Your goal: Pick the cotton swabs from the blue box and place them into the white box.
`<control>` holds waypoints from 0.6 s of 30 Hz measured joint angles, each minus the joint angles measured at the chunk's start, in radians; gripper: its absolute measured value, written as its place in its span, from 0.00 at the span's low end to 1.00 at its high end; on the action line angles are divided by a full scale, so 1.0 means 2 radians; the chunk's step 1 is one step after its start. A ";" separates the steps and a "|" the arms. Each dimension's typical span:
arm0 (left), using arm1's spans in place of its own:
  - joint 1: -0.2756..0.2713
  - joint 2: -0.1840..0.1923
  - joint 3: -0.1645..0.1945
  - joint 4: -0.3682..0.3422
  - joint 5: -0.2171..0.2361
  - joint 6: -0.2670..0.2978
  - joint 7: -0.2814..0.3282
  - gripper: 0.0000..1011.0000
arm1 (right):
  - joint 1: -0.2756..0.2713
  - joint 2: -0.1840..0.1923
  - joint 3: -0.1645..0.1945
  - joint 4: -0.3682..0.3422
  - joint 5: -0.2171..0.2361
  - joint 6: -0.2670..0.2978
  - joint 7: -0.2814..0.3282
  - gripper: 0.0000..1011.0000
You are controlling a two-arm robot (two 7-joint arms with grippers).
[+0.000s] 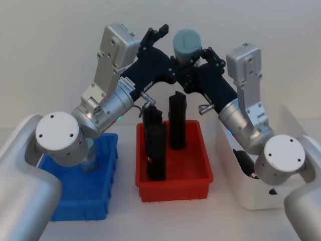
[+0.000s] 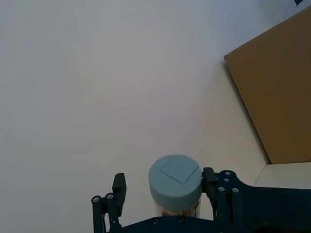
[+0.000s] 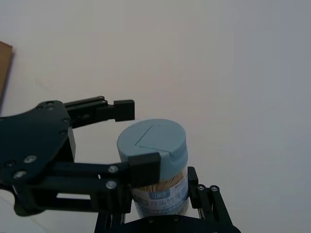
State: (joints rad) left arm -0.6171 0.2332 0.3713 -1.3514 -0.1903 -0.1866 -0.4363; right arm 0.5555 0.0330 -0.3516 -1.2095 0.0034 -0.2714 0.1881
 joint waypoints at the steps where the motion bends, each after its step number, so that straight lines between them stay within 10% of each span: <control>1: 0.000 0.000 0.000 0.000 0.000 0.000 0.000 0.99 | -0.001 0.001 0.000 -0.001 -0.001 0.001 -0.003 0.64; 18: 0.000 0.000 0.000 0.000 0.000 0.000 0.000 0.99 | -0.040 0.021 0.014 -0.016 -0.012 0.031 -0.091 0.64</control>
State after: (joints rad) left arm -0.6171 0.2332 0.3708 -1.3514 -0.1904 -0.1867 -0.4362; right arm 0.4755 0.0755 -0.3226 -1.2408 -0.0204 -0.2090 0.0051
